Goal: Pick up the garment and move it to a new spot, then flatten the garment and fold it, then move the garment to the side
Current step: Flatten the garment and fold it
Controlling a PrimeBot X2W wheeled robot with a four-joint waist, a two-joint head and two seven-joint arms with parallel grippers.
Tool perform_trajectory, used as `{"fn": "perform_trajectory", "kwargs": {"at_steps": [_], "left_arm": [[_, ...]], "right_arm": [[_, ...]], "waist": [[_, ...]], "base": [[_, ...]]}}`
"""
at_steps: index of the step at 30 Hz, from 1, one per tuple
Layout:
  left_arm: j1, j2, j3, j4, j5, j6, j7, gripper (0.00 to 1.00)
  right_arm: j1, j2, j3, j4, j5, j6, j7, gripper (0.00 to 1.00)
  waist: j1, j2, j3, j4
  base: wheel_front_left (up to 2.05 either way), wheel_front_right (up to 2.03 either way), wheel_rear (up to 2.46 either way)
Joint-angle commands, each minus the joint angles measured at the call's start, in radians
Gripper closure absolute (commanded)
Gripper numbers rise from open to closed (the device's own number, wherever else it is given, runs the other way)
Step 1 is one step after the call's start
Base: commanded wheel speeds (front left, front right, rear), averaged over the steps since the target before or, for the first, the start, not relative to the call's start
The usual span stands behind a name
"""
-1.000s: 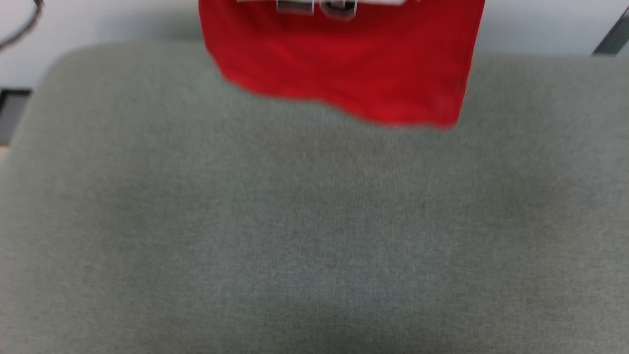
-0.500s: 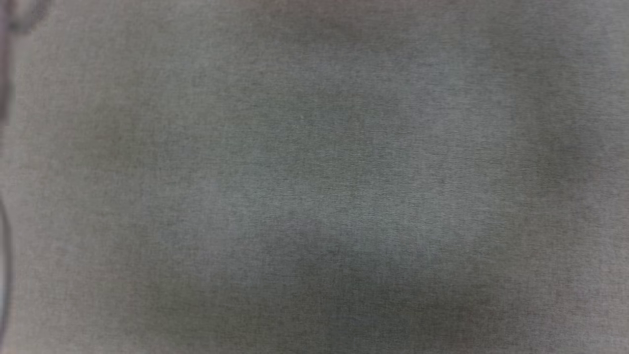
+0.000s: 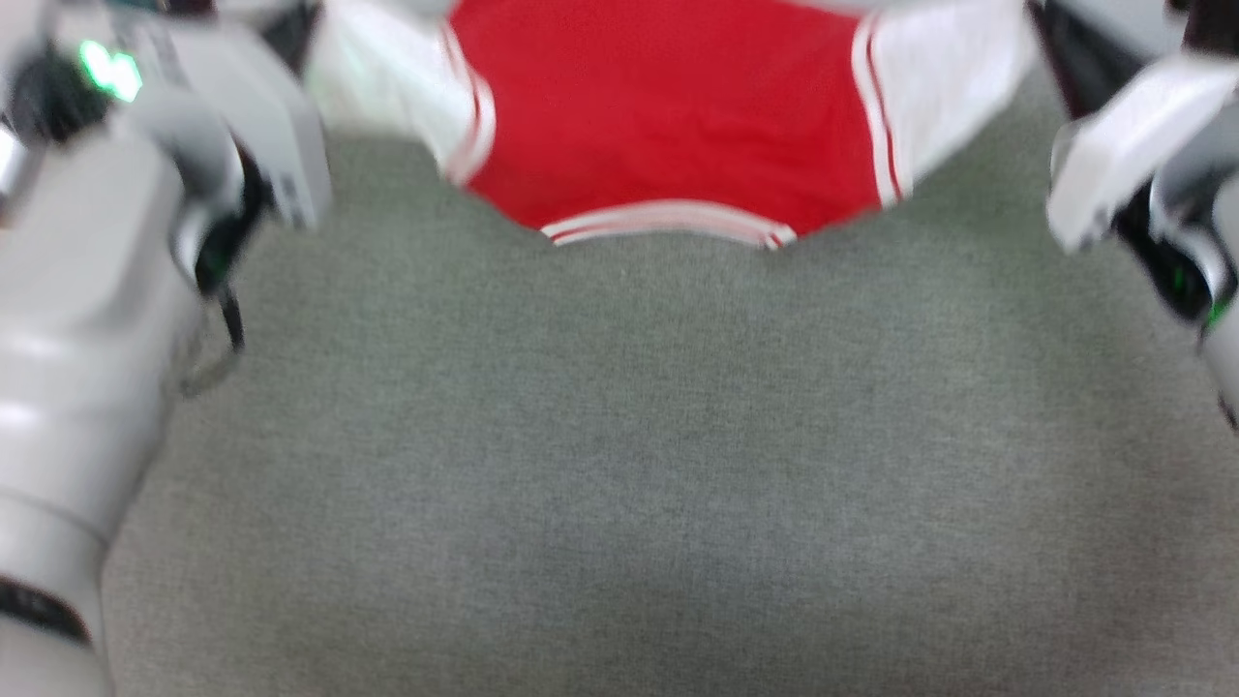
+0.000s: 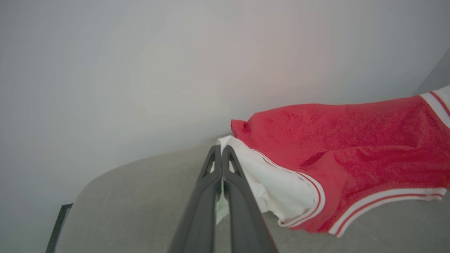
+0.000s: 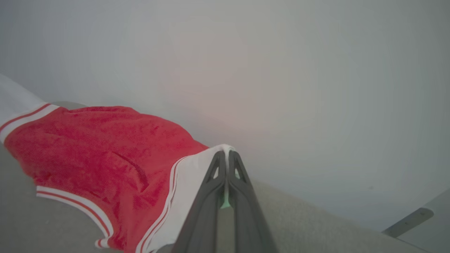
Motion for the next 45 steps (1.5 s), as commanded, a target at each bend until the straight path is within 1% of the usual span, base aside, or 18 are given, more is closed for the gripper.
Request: {"fn": "perform_trajectory", "kwargs": {"at_steps": [1,2,6,11,14,18,22,27,30,33,35,37,40,44,45], "left_arm": [[0.059,0.016,-0.017,-0.018,-0.03,-0.002,0.019,1.0],[0.059,0.016,-0.017,-0.018,-0.03,-0.002,0.019,1.0],[0.177,0.047,-0.057,-0.077,-0.084,-0.002,0.057,1.0],[0.296,0.123,-0.081,-0.151,-0.124,0.0,0.092,1.0],[0.368,0.183,-0.078,-0.21,-0.152,0.0,0.11,1.0],[0.488,0.261,-0.064,-0.327,-0.214,0.034,0.152,1.0],[0.623,0.355,-0.048,-0.511,-0.279,0.108,0.187,1.0],[0.795,0.486,-0.029,-0.762,-0.347,0.25,0.203,1.0],[0.895,0.548,-0.021,-0.883,-0.398,0.33,0.201,1.0],[0.97,0.599,-0.015,-0.979,-0.43,0.397,0.188,1.0],[1.011,0.612,-0.016,-1.024,-0.446,0.425,0.175,1.0],[1.036,0.626,-0.01,-1.048,-0.446,0.446,0.149,1.0],[1.059,0.625,-0.015,-1.06,-0.441,0.457,0.128,1.0],[1.059,0.608,-0.019,-1.059,-0.425,0.462,0.107,1.0],[1.056,0.602,-0.019,-1.056,-0.423,0.463,0.102,1.0]], "right_arm": [[0.061,-0.029,0.024,-0.04,0.063,-0.002,0.038,1.0],[0.061,-0.029,0.024,-0.04,0.063,-0.002,0.038,1.0],[0.174,-0.1,0.056,-0.131,0.166,-0.002,0.113,1.0],[0.313,-0.185,0.066,-0.257,0.267,-0.002,0.201,1.0],[0.395,-0.242,0.063,-0.332,0.315,-0.002,0.26,1.0],[0.499,-0.324,0.049,-0.424,0.351,-0.002,0.336,1.0],[0.608,-0.394,0.033,-0.501,0.389,-0.002,0.419,1.0],[0.75,-0.467,0.009,-0.589,0.427,-0.002,0.511,1.0],[0.835,-0.492,-0.015,-0.629,0.452,-0.002,0.548,1.0],[0.914,-0.504,-0.05,-0.652,0.466,-0.002,0.568,1.0],[0.964,-0.502,-0.067,-0.662,0.462,-0.002,0.582,1.0],[1.003,-0.484,-0.09,-0.671,0.457,-0.002,0.587,1.0],[1.043,-0.455,-0.121,-0.672,0.427,-0.002,0.594,1.0],[1.064,-0.402,-0.161,-0.665,0.363,-0.002,0.608,1.0],[1.068,-0.391,-0.17,-0.665,0.342,-0.002,0.613,0.83]], "waist": [[0.0,0.0,-0.054,0.0],[0.0,0.0,-0.054,0.0],[0.0,0.0,-0.099,-0.003],[0.0,0.0,-0.143,-0.01],[0.0,0.0,-0.166,-0.015],[0.0,0.0,-0.189,-0.017],[0.0,0.0,-0.206,-0.012],[0.0,0.0,-0.209,-0.005],[0.0,0.0,-0.203,0.0],[0.0,0.0,-0.199,0.004],[0.0,0.0,-0.197,0.007],[0.0,0.0,-0.197,0.009],[0.0,0.0,-0.198,0.01],[0.0,0.0,-0.2,0.009],[0.0,0.0,-0.2,0.009]], "base": [[0.0,0.0,0.0],[0.0,0.0,0.0],[0.0,0.0,0.0],[0.0,0.0,0.0],[0.0,0.0,0.0],[0.0,0.0,0.0],[0.0,0.0,0.0],[0.0,0.0,0.0],[0.0,0.0,0.0],[0.0,0.0,0.0],[0.0,0.0,0.0],[0.0,0.0,0.0],[0.0,0.0,0.0],[0.0,0.0,0.0],[0.0,0.0,0.0]]}}
